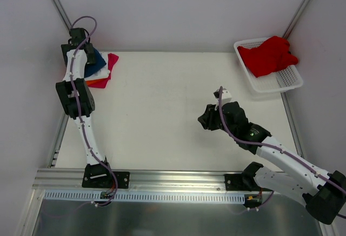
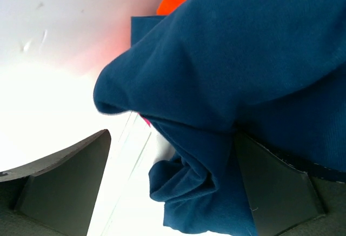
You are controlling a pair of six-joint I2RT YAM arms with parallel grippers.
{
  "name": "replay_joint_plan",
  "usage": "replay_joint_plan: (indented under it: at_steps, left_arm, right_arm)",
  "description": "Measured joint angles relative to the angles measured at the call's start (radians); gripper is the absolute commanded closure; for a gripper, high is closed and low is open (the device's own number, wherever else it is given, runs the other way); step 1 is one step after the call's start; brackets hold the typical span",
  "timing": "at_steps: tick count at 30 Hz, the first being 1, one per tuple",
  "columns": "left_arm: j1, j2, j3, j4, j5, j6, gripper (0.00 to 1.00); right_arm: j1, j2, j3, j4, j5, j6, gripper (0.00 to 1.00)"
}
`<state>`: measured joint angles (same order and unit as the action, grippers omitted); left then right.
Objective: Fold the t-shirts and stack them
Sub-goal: Put the neatly folded tshirt into the corner of the board with the left arm
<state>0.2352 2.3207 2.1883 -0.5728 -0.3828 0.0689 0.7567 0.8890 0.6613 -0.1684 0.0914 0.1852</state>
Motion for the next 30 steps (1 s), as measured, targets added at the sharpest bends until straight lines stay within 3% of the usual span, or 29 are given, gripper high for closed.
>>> replay_joint_plan:
  at_steps: [20, 30]
  left_arm:
    - [-0.033, 0.054, 0.002, 0.017, -0.098, 0.009, 0.01]
    - [-0.038, -0.085, -0.062, -0.014, -0.148, -0.003, 0.01]
  right_arm:
    - [-0.015, -0.024, -0.006, 0.0, -0.003, 0.014, 0.63]
    - [-0.016, -0.025, -0.027, 0.011, -0.019, 0.025, 0.63]
